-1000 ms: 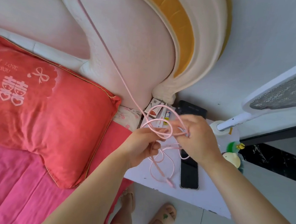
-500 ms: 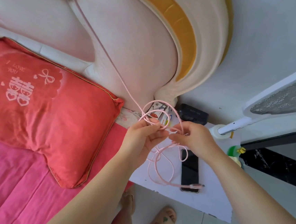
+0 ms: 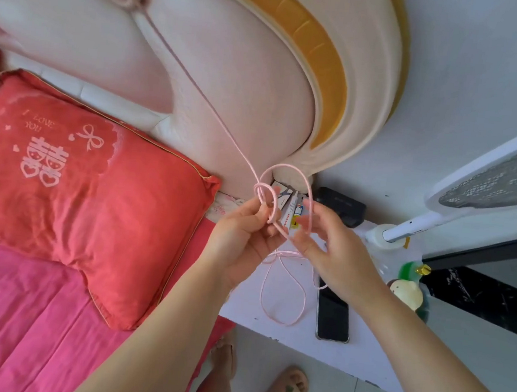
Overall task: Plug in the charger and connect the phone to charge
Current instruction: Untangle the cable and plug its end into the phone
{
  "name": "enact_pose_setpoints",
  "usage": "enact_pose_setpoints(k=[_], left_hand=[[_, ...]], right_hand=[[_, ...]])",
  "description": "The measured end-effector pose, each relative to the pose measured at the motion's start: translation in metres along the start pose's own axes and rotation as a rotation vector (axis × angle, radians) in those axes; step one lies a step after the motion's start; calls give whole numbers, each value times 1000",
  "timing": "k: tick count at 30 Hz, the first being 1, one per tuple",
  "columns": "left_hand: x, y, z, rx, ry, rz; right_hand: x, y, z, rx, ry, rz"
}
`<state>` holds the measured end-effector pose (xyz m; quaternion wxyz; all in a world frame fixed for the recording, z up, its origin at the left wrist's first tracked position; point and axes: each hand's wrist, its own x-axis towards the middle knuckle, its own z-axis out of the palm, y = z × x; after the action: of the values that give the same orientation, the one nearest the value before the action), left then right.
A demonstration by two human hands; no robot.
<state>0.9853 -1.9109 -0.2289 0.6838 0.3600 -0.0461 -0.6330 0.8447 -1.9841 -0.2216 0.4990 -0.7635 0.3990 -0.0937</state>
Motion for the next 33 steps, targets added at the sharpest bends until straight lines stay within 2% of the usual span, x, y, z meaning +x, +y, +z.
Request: enact_pose_setpoints(k=[2, 5, 7, 11, 13, 16, 19, 22, 27, 29, 31, 33], left_hand=[[-2, -2, -1, -13, -31, 1], [-2, -5, -3, -33, -16, -5], [-2, -6, -4, -13, -2, 18], [-2, -8, -7, 115, 5, 40], [-1, -6, -11, 204, -2, 46], [2, -2, -19, 435, 24, 66], [7, -3, -25, 788, 179, 77], [8, -11, -33, 913, 328, 92], [15, -18, -47, 1148, 587, 31], [17, -14, -50, 1224, 630, 2], [15, -12, -50, 1191, 686, 44], [10, -9, -44, 1142, 751, 184]], right_hand=[[-2, -1, 0, -45, -42, -5], [-5, -2, -4, -186, 79, -124], [-8, -3, -3, -262, 93, -219], [-8, -6, 4, -340, 68, -190], [-5, -9, 0, -198, 127, -114], [4, -15, -13, 241, 251, 51], [10, -25, -27, 604, 288, 102], [12, -39, -41, 863, 255, 73], [8, -53, -57, 969, 221, 31], [7, -55, -61, 958, 221, 31], [6, -56, -63, 949, 208, 44], [4, -54, -64, 948, 185, 56]])
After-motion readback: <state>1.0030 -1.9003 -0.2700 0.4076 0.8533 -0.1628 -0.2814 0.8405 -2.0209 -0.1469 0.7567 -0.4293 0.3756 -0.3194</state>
